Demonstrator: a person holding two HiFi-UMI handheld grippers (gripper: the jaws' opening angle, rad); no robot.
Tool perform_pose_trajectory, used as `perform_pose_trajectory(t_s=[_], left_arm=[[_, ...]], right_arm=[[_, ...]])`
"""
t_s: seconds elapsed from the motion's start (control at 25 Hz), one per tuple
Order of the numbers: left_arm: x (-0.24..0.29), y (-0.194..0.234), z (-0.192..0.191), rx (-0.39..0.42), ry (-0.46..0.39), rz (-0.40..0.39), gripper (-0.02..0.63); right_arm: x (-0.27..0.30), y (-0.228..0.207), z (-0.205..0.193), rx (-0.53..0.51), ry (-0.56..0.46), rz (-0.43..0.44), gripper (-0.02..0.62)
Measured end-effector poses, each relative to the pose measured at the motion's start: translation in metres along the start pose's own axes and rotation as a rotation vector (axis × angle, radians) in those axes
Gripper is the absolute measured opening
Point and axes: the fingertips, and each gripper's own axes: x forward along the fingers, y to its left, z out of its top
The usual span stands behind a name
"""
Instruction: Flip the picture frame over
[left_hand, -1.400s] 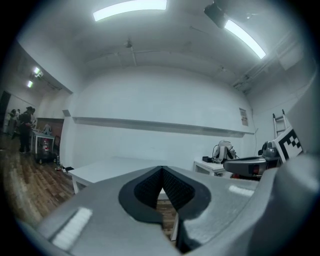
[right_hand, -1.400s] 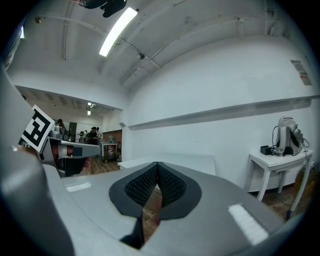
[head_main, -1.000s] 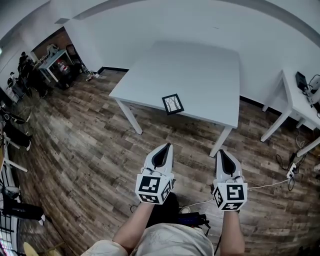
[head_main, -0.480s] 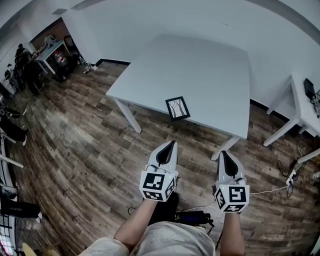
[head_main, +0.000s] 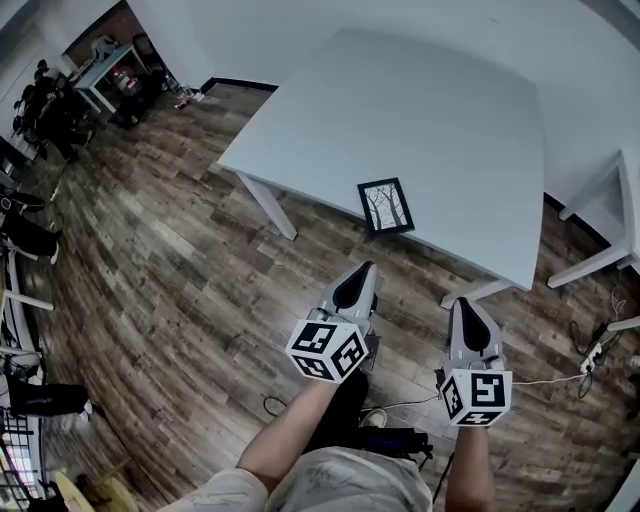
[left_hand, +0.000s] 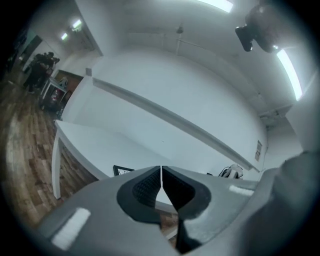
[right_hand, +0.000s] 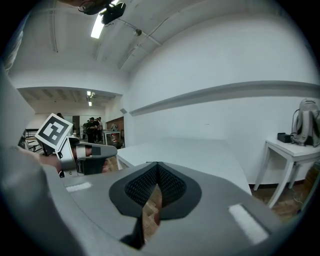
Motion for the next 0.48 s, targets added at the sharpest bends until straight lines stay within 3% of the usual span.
perform_pose_trajectory(t_s=[0.24,0.48], left_arm=[[0.023,0.042,-0.021,-0.302,-0.022,-0.018,0.039],[0.048,0.073,-0.043,-0.447,-0.017,-0.047,0.072]], right_arm=[[0.025,0.000,-0.021,0.016,0.049,-0.001,0.023],[0.044,-0.003,-0.038,0.032,0.080,-0.016,0.023]])
